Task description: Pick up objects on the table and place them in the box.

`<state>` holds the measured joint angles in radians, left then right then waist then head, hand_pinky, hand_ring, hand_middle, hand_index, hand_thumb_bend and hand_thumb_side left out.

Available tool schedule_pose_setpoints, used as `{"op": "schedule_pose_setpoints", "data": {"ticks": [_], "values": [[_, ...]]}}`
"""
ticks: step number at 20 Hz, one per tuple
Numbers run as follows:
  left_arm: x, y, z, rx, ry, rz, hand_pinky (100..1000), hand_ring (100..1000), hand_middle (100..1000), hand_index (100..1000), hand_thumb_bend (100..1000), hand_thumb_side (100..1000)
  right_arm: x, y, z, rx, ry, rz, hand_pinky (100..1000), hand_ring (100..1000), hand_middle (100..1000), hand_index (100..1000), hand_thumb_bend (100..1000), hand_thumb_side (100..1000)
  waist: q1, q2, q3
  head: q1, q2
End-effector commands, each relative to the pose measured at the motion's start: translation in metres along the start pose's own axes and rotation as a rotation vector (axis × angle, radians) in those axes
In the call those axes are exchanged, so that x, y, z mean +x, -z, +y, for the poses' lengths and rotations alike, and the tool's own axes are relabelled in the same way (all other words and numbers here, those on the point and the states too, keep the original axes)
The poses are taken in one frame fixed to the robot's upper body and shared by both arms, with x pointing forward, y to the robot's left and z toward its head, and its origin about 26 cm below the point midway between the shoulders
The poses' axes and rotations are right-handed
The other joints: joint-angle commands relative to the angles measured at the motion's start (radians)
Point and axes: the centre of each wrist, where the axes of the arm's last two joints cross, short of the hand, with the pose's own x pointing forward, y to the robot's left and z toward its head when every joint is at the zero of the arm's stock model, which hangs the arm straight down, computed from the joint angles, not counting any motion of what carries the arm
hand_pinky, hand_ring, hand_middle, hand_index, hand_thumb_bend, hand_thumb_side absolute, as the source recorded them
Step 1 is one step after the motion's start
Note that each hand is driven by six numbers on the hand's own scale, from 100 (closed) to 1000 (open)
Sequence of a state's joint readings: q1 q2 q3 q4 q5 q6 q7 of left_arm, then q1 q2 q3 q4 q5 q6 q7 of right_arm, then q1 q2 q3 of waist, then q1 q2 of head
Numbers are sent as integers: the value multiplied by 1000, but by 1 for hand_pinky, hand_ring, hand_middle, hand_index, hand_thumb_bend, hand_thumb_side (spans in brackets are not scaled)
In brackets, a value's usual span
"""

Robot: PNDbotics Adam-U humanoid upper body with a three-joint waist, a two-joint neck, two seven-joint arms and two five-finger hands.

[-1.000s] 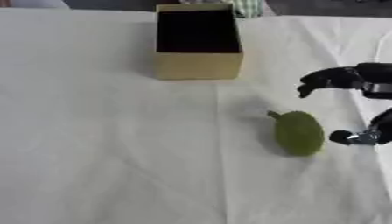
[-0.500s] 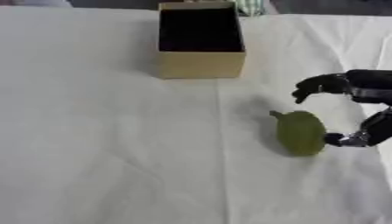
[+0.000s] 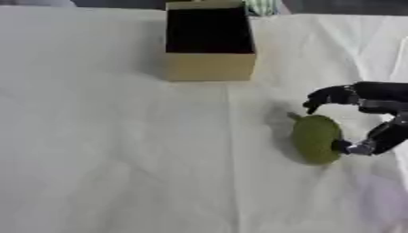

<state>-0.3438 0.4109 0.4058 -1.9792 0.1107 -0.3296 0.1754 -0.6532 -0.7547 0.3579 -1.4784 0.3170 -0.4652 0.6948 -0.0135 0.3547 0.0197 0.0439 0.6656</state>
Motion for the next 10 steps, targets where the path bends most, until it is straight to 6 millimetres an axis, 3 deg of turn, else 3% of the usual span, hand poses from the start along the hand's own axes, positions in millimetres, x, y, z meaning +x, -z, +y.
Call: {"op": "schedule_pose_setpoints", "data": {"ticks": [1, 4, 8, 10], "values": [[5, 7, 3, -8, 6, -28, 495, 546, 598, 702, 142, 432, -1, -4, -4, 48, -48, -19, 1000, 1000, 755, 936, 280, 100, 4, -16, 1, -1, -14], [4, 6, 4, -9, 6, -27, 495, 546, 598, 701, 143, 432, 1, -3, -5, 36, -54, -26, 1000, 1000, 718, 905, 281, 100, 4, -17, 1, 1, -13], [4, 6, 4, -9, 5, -27, 495, 546, 598, 700, 141, 433, 2, -2, -5, -1, -52, -31, 1000, 1000, 585, 792, 221, 100, 4, -16, 0, 3, -12], [4, 6, 4, -9, 5, -26, 495, 546, 598, 700, 139, 434, 2, -2, -2, -7, -40, -45, 1000, 1000, 535, 754, 238, 100, 4, -16, 0, 4, -11]]}}
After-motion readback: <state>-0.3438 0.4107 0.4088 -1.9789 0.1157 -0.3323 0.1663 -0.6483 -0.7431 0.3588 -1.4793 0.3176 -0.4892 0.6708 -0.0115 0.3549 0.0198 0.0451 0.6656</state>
